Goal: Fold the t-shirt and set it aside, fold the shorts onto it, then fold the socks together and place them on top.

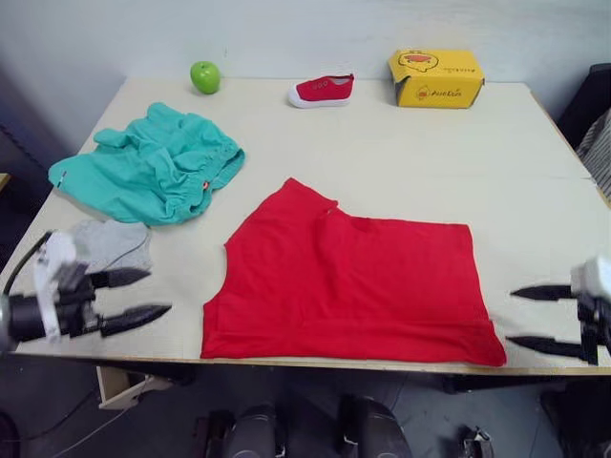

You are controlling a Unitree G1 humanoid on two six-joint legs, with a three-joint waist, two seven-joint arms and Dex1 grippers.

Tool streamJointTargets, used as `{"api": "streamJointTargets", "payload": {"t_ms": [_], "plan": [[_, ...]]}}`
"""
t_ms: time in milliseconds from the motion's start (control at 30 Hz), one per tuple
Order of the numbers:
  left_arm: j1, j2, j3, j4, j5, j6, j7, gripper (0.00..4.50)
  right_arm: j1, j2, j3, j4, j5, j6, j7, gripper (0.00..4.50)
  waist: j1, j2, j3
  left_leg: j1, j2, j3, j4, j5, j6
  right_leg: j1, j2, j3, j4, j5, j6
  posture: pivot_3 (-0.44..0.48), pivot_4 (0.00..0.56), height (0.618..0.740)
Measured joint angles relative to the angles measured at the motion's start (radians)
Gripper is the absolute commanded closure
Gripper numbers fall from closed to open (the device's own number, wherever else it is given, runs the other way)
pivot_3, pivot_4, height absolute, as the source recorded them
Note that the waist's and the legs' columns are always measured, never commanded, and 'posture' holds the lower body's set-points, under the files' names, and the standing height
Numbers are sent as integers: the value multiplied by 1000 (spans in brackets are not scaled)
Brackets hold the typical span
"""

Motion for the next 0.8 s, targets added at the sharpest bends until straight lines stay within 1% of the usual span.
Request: {"api": "streamJointTargets", "payload": {"t_ms": [33,67,100,133,167,200,300,367,400,500,600,700,800], "plan": [[-75,-3,-55,33,24,2,2,0,-76,14,30,39,-14,5,-1,38,-3,1,1,-2,0,1,0,0,0,-2,3,-1,1,0,0,0,150,740],[-204,-27,-145,112,80,0,4,0,-210,48,79,140,-53,2,-6,38,-4,0,0,1,-1,3,0,2,-1,0,5,-2,3,0,1,0,150,740],[-337,-68,-229,195,136,-7,7,0,-347,89,129,245,-102,-10,-19,38,-7,0,1,0,-2,5,1,3,-1,-1,7,-1,1,1,2,0,150,740],[-436,-101,-301,256,184,-19,7,0,-453,125,176,328,-143,-32,-29,38,-12,0,2,-3,-3,6,0,6,-1,-2,9,0,1,3,5,0,150,740],[-515,-137,-358,320,228,-33,7,0,-542,153,216,418,-186,-53,-36,38,-15,0,2,-2,-3,6,0,6,-2,-2,9,0,4,3,5,0,150,740],[-569,-169,-391,368,263,-46,15,0,-602,173,241,479,-216,-68,-47,38,-17,-1,2,-3,-5,6,0,6,-2,-3,9,1,5,3,4,0,150,740],[-749,-288,-484,588,380,-116,27,0,-832,254,304,760,-333,-143,-120,38,-29,-1,2,-5,-5,11,-1,6,-3,-5,11,0,4,2,4,0,150,740],[-825,-362,-527,691,440,-167,34,0,-926,296,320,879,-383,-168,-178,38,-31,-1,2,-5,-4,13,-1,6,-3,-5,11,0,4,2,5,0,150,740],[-859,-400,-540,747,466,-195,42,0,-966,313,331,935,-410,-176,-209,38,-31,-1,3,-6,-4,14,-1,6,-3,-5,11,0,4,2,5,0,150,740],[-926,-474,-558,892,523,-260,65,0,-1016,351,346,1038,-466,-179,-283,38,-32,-1,3,-6,-4,14,-1,6,-3,-5,11,0,5,2,5,0,150,740],[-984,-530,-550,1008,558,-308,115,0,-1027,385,344,1096,-490,-165,-337,38,-32,-1,3,-6,-3,13,0,7,-2,-5,10,1,6,2,5,0,150,740],[-1039,-565,-535,1097,587,-351,164,0,-1035,420,326,1116,-494,-160,-365,38,-33,-1,3,-5,-2,12,1,7,-2,-5,10,1,7,3,5,0,150,740],[-1070,-583,-530,1157,616,-383,170,0,-1038,447,307,1122,-494,-161,-368,38,-38,-1,3,-4,-2,11,1,7,-2,-5,10,2,8,2,5,0,150,740]]}}
